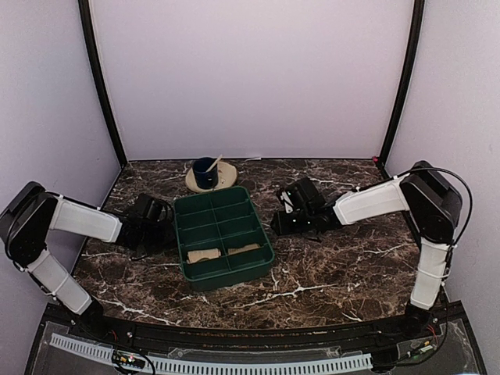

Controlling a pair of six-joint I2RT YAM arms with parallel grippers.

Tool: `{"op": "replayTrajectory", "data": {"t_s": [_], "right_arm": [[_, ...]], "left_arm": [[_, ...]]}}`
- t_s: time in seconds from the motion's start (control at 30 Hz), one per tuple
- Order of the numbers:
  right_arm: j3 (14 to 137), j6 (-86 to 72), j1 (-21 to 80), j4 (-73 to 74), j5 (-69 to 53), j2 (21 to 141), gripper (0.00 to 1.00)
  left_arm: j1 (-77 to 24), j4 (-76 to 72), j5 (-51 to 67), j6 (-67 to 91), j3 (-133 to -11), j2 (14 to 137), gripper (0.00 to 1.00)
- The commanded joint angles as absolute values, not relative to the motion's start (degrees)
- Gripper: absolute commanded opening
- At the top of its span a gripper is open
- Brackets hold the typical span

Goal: Roll the socks
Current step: Move the storage box to the center of the board.

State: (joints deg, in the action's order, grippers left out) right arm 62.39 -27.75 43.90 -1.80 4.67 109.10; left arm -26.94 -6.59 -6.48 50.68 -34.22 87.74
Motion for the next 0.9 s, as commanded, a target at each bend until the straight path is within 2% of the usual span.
{"op": "replayTrajectory", "data": {"t_s": [0.0,0.3,0.87], "right_arm": [[61.5,-29.0,44.5,-6.8,3.1,110.0,0.46],[61.9,-29.3,45.8,-6.4,3.4,109.6,0.46],[61.8,-30.9,48.5,-3.4,7.7,107.8,0.47]], "left_arm": [[-28.6,-7.6,-5.2,49.1,-39.0,92.4,0.18],[-31.0,-8.8,-3.4,47.0,-45.8,99.2,0.18],[-34.1,-8.2,-2.4,44.7,-51.2,103.7,0.19]]}}
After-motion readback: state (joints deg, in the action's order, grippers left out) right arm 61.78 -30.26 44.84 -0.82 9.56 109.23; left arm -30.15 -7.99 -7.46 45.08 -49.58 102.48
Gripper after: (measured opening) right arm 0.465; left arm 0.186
